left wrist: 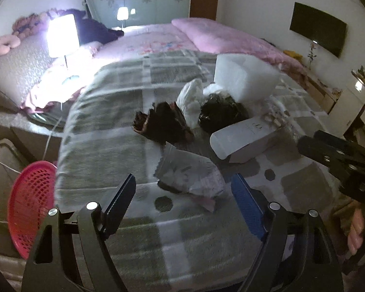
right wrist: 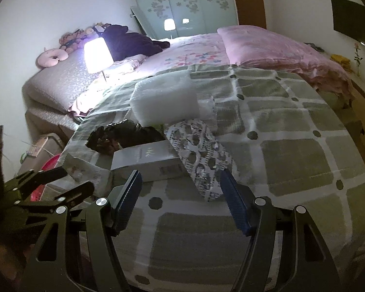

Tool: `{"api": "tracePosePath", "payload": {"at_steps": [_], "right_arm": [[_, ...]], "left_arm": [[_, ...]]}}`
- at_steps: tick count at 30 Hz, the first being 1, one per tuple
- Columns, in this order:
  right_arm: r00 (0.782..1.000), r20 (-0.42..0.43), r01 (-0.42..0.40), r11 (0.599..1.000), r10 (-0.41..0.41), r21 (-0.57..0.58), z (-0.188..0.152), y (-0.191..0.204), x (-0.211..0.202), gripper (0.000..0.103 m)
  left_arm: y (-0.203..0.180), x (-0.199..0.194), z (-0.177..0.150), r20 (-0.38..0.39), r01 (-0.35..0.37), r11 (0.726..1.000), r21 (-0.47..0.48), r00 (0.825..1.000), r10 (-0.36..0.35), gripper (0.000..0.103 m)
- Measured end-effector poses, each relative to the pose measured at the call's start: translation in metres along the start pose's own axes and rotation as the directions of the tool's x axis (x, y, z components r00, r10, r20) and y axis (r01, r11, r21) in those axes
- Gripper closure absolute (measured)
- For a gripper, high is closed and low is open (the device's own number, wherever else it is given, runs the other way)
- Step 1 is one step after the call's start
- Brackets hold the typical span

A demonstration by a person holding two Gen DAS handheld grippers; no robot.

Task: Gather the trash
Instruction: 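Move both tools back over the trash on the bedspread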

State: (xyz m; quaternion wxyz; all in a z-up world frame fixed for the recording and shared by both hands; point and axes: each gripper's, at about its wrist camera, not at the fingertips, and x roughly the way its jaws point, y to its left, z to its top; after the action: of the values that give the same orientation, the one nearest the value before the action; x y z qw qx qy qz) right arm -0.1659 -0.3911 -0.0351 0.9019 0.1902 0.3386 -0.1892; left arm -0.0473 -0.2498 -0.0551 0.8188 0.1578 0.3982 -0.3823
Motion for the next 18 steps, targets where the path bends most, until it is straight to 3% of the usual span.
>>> {"api": "tracePosePath", "payload": {"at_steps": [8, 12, 18], "right_arm": [[1.000, -0.010, 0.018, 0.999, -0.018, 0.032, -0.002, -0.017, 0.002, 0.038], [1.000, -0.018, 0.020, 0.999, -0.019, 0.042, -0.003, -0.023, 0.003, 0.039], [0.999, -0.040, 0.012, 0.999, -0.010, 0.047, -0.004, -0.028, 0.013, 0.039]], "left_arm": [[-0.002, 0.017, 0.005, -0.014, 0.008, 1.000, -0.019, 1.000, -0.009, 0.027], [0.001, 0.021, 0.006, -0.034, 0.044, 0.999, -0.029, 0.998, -0.045, 0.046], [-0.004, 0.019, 0.005, -0.016, 0.035, 0.999, -0.004, 0.999, -0.035, 0.057]]}}
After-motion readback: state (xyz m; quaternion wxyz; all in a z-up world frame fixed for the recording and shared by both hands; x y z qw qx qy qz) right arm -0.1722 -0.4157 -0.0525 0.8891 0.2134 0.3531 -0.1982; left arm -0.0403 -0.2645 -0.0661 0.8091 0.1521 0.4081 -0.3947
